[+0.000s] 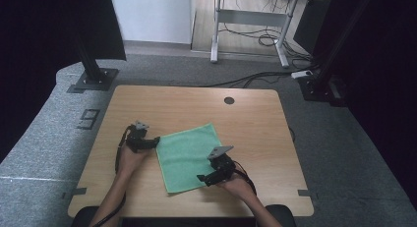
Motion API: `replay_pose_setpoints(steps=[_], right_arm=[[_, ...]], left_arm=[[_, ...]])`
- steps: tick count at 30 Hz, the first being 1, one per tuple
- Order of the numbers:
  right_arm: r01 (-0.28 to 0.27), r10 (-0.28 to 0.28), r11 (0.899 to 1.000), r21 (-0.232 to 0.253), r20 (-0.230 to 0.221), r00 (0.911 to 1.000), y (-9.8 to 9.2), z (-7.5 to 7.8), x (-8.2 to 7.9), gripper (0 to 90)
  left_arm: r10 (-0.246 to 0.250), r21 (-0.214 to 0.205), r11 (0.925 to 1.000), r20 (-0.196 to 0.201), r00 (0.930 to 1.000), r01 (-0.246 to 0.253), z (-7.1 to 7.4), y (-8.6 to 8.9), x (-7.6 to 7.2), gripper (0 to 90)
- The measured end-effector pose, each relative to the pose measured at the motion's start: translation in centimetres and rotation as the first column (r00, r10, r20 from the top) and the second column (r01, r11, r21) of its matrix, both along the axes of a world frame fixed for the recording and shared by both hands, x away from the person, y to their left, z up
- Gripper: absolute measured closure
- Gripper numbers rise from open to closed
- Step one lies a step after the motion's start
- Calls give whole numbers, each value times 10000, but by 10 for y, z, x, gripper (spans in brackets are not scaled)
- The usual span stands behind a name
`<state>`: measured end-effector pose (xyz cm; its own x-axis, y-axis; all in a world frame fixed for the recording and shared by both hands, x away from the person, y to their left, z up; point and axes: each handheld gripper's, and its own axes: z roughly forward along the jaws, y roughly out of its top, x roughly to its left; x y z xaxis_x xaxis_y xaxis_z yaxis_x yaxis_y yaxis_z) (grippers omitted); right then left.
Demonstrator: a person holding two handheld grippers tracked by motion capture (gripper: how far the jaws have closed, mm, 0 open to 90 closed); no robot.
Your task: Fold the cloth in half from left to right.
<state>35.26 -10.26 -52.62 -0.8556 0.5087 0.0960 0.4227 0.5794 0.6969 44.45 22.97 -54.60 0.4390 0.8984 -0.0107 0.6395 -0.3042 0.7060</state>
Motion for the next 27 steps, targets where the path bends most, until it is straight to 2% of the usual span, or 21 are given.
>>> replay_pose_setpoints(steps=[5,11,19,27], right_arm=[[-525,526,9986,58,-142,9985,21,-1,-6,165],[-1209,1214,9925,156,-334,9920,45,-2,-14,233],[-2206,2212,9752,166,-660,9730,76,-2,-23,343],[-2951,2937,9553,-141,-653,9537,104,-5,-33,458]], left_arm=[[-14,4,10000,3,10000,14,0,0,0,298],[-12,3,10000,4,10000,12,0,0,0,298],[0,-24,10000,23,10000,0,0,0,0,297],[2,-17,10000,12,10000,-2,0,0,1,293]])
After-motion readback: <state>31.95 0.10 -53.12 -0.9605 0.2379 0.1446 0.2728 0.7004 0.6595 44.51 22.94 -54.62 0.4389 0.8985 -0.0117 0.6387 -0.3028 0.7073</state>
